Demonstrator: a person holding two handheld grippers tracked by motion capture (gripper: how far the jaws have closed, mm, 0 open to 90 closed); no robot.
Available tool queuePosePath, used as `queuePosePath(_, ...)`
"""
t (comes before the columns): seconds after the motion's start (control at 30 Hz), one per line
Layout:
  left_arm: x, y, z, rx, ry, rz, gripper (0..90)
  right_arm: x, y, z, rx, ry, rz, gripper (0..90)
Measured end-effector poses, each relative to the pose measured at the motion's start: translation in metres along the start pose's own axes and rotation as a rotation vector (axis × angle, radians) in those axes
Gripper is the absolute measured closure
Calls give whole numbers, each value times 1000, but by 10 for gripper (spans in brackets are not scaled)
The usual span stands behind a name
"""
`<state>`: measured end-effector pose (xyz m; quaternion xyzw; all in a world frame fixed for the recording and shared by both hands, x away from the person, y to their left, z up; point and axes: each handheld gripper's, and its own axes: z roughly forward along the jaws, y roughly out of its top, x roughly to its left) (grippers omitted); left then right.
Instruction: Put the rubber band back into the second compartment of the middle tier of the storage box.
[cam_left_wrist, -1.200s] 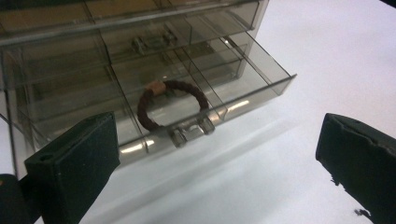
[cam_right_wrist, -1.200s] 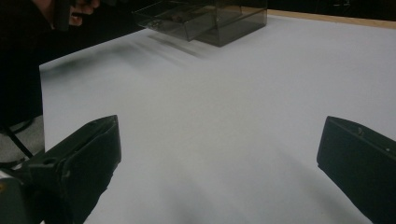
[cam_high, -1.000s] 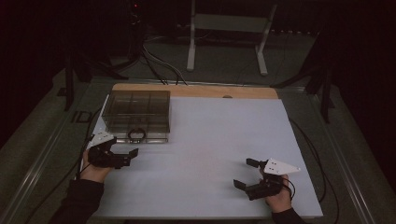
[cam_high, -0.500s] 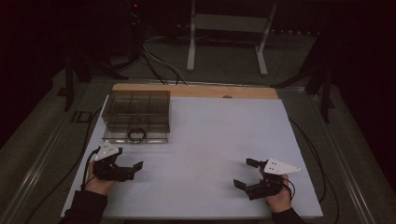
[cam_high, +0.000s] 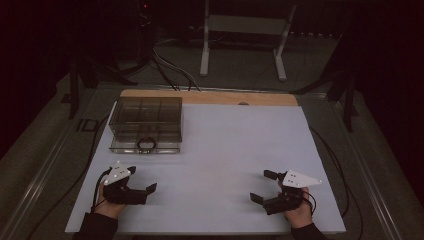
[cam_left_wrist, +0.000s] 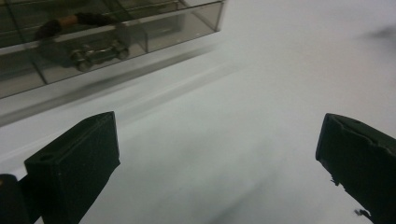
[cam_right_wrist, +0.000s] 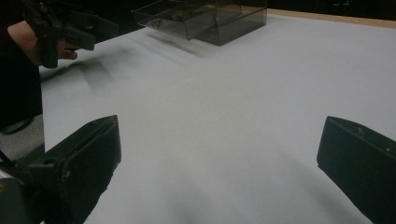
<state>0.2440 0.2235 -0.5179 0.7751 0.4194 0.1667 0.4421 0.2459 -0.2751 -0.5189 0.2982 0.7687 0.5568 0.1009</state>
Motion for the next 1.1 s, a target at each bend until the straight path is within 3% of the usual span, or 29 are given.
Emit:
queuePosePath(0.1,0,-5,-2,-5,0,-13,4,0,0,0,1,1,0,0)
queuePosePath(0.3,2,-17,-5,-6,15,8,4,1,0,2,8,4,-3,0)
queuePosePath(0.37,4,-19,-6,-10,11,-8,4,1,0,1,8,5,-6,0)
queuePosePath(0.57,8,-19,-8,-37,44,-20,4,1,0,1,7,6,-9,0)
queuePosePath(1.1,5,-17,-8,-45,30,-17,4,1,0,1,7,7,-9,0)
